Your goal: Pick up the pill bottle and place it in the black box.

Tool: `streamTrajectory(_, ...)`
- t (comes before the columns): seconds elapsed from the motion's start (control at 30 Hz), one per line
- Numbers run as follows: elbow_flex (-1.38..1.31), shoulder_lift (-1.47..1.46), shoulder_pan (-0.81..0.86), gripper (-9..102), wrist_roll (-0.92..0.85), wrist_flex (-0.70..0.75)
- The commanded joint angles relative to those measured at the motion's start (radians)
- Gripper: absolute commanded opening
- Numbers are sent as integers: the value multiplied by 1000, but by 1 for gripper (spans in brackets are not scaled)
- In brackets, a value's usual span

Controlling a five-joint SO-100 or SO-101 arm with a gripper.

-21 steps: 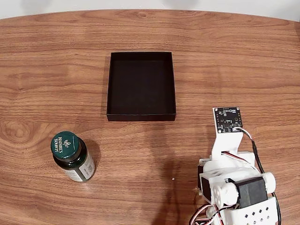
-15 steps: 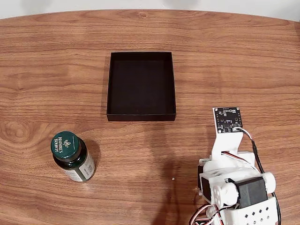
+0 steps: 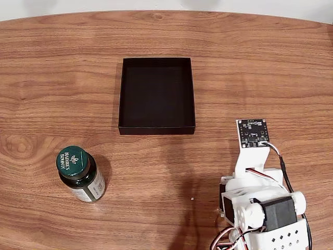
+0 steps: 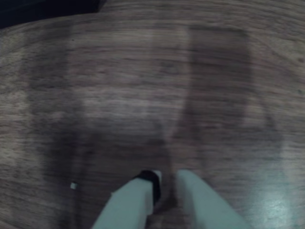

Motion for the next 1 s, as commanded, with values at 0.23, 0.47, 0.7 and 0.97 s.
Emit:
streamTrajectory(0.23,-15,2,2,0,-37,163)
streamTrajectory(0.47,-15,2,2,0,-37,163)
streamTrajectory(0.7,-15,2,2,0,-37,163)
streamTrajectory(0.97,-15,2,-25,0,-40,163)
